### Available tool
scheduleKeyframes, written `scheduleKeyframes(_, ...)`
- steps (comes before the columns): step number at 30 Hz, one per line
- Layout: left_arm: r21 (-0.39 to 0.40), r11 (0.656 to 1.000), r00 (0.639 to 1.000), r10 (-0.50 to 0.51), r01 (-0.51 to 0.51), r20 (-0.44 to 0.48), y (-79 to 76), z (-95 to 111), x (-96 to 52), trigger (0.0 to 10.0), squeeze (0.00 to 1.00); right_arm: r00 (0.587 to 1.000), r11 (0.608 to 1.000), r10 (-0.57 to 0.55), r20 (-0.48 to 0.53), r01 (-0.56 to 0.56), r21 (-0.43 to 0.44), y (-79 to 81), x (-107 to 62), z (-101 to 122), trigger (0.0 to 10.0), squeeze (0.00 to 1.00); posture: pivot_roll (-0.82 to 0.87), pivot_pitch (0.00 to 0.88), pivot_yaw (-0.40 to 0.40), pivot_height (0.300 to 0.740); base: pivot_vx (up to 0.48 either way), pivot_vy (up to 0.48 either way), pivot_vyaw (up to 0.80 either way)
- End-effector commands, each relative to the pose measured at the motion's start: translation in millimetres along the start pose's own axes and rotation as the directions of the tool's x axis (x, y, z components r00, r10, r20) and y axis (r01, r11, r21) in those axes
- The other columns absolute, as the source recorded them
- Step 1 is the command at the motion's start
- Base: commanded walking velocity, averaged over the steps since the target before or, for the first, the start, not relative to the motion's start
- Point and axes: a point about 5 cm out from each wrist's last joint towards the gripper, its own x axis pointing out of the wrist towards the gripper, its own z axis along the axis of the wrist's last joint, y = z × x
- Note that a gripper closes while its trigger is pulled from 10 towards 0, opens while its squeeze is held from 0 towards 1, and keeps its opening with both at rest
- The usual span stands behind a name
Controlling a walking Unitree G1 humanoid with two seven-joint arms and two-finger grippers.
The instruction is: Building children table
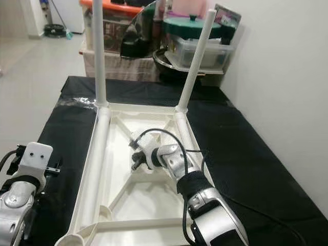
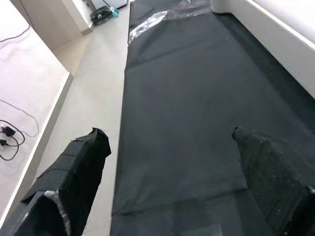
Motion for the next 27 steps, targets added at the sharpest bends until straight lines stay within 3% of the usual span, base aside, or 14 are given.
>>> scheduleKeyframes(1, 0.006, 1.000, 1.000, -0.004, 0.004, -0.001, -1.7, -1.0, -0.7, 10.0, 0.00, 0.998, 0.999, 0.026, 0.065, -0.027, 0.018, 3.1, -2.5, 17.9, 0.0, 0.00, 0.08, 0.000, -0.145, 0.740, 0.000, 0.000, 0.00)
scheduleKeyframes(2, 0.005, 1.000, 1.000, -0.006, 0.006, -0.001, -2.8, -0.7, -0.2, 10.0, 0.00, 0.997, 0.999, -0.003, 0.074, -0.001, 0.041, -0.5, -4.9, 22.3, 8.6, 0.00, 0.07, 0.000, -0.143, 0.740, 0.000, 0.000, 0.00)
scheduleKeyframes(3, 0.005, 1.000, 1.000, -0.006, 0.006, -0.001, -2.8, -0.7, -0.2, 10.0, 0.00, 0.997, 0.999, -0.003, 0.074, -0.001, 0.041, -0.5, -4.9, 22.3, 8.6, 0.00, 0.07, 0.000, -0.143, 0.740, 0.000, 0.000, 0.00)
scheduleKeyframes(4, 0.004, 1.000, 1.000, -0.009, 0.009, 0.000, -4.7, -0.4, 0.1, 10.0, 0.00, 0.994, 0.997, -0.063, 0.088, 0.058, 0.057, -6.4, -7.9, 25.3, 10.0, 1.00, 0.07, 0.000, -0.144, 0.740, 0.000, 0.000, 0.00)
scheduleKeyframes(9, 0.000, 1.000, 1.000, -0.013, 0.013, 0.001, -6.6, -0.1, 0.1, 10.0, 0.00, 0.980, 0.967, -0.191, 0.056, 0.178, 0.181, -15.0, -11.4, 21.3, 10.0, 1.00, 0.07, 0.000, -0.148, 0.740, 0.000, 0.000, 0.00)
scheduleKeyframes(11, -0.001, 1.000, 1.000, -0.010, 0.010, -0.002, -6.0, -1.2, -0.5, 10.0, 0.00, 0.947, 0.891, -0.318, 0.040, 0.285, 0.354, -19.1, -16.8, 21.2, 10.0, 1.00, 0.07, 0.000, -0.153, 0.740, 0.000, 0.000, 0.00)
scheduleKeyframes(12, -0.001, 1.000, 1.000, -0.010, 0.010, -0.002, -6.0, -1.2, -0.5, 10.0, 0.00, 0.947, 0.891, -0.318, 0.040, 0.285, 0.354, -19.1, -16.8, 21.2, 10.0, 1.00, 0.07, 0.000, -0.153, 0.740, 0.000, 0.000, 0.00)
scheduleKeyframes(14, -0.001, 1.000, 1.000, -0.009, 0.009, -0.005, -6.1, -2.1, -1.0, 10.0, 0.00, 0.944, 0.850, -0.330, -0.001, 0.298, 0.433, -10.9, -18.6, 18.0, 10.0, 1.00, 0.07, 0.000, -0.152, 0.740, 0.000, 0.000, 0.00)
scheduleKeyframes(17, -0.001, 1.000, 1.000, -0.011, 0.011, -0.006, -6.8, -2.1, -1.2, 10.0, 0.00, 0.954, 0.853, -0.301, -0.021, 0.278, 0.442, -1.5, -17.9, 15.3, 10.0, 1.00, 0.06, 0.000, -0.149, 0.740, 0.000, 0.000, 0.00)
scheduleKeyframes(19, 0.000, 1.000, 1.000, -0.017, 0.017, -0.005, -8.3, -2.1, -0.7, 10.0, 0.00, 0.975, 0.880, -0.220, -0.022, 0.208, 0.427, 19.0, -15.1, 11.9, 10.0, 1.00, 0.06, 0.000, -0.144, 0.740, 0.000, 0.000, 0.00)
scheduleKeyframes(22, 0.001, 1.000, 1.000, -0.019, 0.019, -0.003, -8.6, -1.5, 1.1, 10.0, 0.00, 0.989, 0.905, -0.151, -0.003, 0.139, 0.401, 31.7, -12.2, 12.5, 10.0, 1.00, 0.06, 0.000, -0.142, 0.740, 0.000, 0.000, 0.00)
scheduleKeyframes(27, 0.002, 1.000, 1.000, -0.020, 0.020, 0.002, -8.9, 0.1, 3.2, 10.0, 0.00, 0.994, 0.937, -0.111, 0.010, 0.102, 0.335, 40.4, -4.9, 16.6, 10.0, 1.00, 0.06, 0.000, -0.144, 0.740, 0.000, 0.000, 0.00)
